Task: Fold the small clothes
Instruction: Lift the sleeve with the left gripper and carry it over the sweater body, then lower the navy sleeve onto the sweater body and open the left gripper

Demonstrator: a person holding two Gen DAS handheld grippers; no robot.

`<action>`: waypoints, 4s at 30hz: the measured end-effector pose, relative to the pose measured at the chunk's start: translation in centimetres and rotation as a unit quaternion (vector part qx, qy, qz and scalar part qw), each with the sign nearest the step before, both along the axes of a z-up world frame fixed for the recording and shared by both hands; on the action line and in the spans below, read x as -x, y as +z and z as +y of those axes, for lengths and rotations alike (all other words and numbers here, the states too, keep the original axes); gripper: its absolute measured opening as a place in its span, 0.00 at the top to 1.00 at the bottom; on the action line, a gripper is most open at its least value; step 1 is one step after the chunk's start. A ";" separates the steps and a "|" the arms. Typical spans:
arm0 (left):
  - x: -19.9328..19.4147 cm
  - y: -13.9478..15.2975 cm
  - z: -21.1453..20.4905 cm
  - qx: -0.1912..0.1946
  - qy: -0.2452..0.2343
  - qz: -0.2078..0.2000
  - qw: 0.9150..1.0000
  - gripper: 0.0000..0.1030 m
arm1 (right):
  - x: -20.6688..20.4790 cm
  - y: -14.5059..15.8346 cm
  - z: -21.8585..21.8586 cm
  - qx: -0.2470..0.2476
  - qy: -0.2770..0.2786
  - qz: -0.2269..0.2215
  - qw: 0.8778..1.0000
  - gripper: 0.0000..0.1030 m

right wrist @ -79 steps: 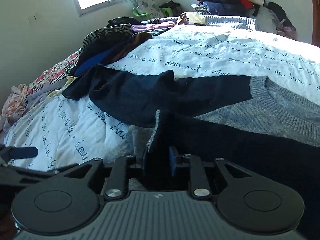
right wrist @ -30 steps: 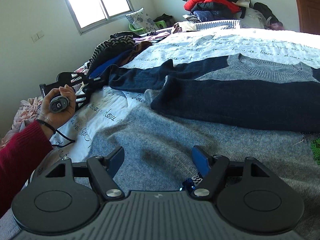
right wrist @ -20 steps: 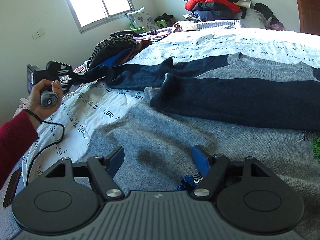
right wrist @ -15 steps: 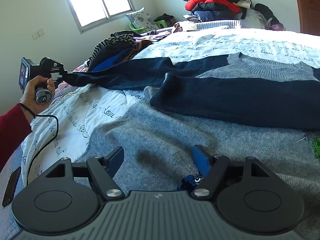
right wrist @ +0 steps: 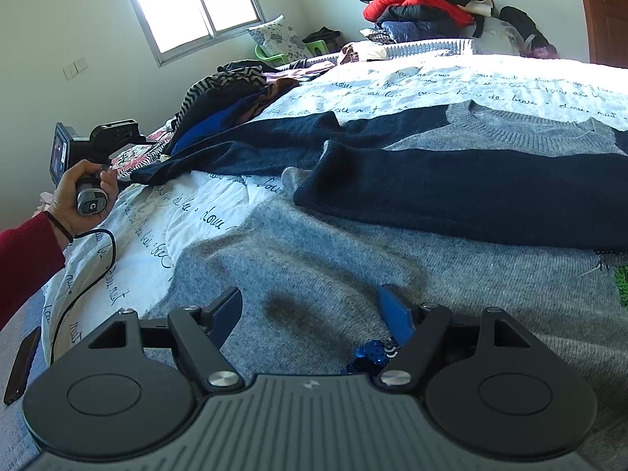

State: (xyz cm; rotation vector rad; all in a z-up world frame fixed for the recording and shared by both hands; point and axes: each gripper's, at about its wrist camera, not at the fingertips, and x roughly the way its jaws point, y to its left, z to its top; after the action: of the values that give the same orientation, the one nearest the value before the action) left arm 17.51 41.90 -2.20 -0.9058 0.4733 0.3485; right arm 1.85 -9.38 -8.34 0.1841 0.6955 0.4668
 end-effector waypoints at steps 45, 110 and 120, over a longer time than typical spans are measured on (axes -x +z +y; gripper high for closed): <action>-0.8 10.3 -21.9 -0.363 -0.120 -0.052 0.923 0.92 | 0.9 1.8 -4.3 -0.076 -0.091 -0.016 0.993 0.25; 1.5 5.6 -40.2 -0.424 -0.282 -0.069 0.858 0.92 | 2.7 0.6 -10.3 -0.074 -0.174 -0.015 0.982 0.18; 2.3 6.7 -46.0 -0.415 -0.327 -0.096 0.844 0.92 | 3.6 1.6 -13.6 -0.082 -0.225 -0.030 0.971 0.18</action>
State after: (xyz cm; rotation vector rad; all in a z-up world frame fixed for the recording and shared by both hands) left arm 15.17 -4.08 4.48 0.1010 0.3624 -0.1776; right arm -1.75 -22.98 -6.77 0.4696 0.5341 0.0932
